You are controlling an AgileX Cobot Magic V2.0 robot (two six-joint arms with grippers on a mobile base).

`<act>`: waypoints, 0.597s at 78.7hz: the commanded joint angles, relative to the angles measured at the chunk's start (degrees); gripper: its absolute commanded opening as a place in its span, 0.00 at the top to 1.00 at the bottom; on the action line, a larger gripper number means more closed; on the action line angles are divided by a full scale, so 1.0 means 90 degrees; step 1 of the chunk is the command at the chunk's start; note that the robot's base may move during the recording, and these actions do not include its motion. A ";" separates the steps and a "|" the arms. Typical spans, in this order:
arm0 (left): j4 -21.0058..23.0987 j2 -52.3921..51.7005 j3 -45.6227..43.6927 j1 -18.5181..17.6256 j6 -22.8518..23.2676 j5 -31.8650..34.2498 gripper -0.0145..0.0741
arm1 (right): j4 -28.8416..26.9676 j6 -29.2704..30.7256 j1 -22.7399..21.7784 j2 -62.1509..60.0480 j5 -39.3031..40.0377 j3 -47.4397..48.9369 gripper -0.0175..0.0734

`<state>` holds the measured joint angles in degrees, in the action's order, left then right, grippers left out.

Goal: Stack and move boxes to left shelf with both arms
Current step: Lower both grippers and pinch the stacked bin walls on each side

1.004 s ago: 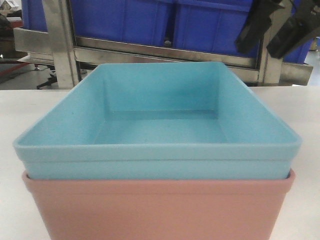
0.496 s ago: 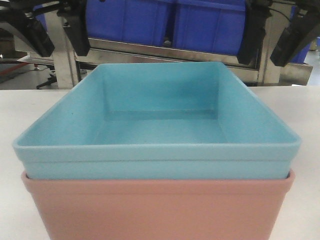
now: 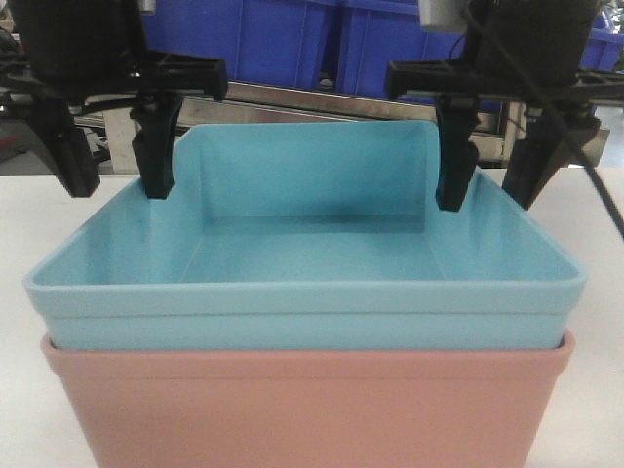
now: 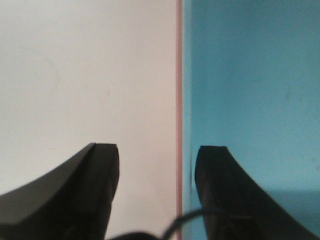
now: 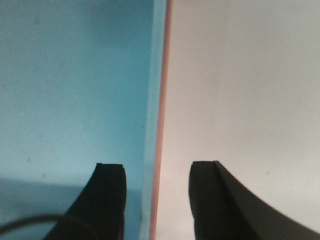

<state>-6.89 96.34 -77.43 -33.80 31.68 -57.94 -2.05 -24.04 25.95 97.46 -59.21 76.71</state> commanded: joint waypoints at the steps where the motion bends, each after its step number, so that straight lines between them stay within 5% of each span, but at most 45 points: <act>1: 0.0134 -0.0145 -0.0210 -0.0003 0.0074 0.0123 0.54 | 0.0010 -0.0029 -0.0006 -0.0155 0.0093 0.0210 0.39; 47: 0.0499 0.0330 -0.0210 0.0022 0.0019 0.0070 0.54 | 0.0227 -0.0490 0.0343 0.0200 0.0201 0.0146 0.40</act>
<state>-2.68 101.88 -77.56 -33.80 31.68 -57.73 -0.54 -27.93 28.78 102.01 -57.94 76.71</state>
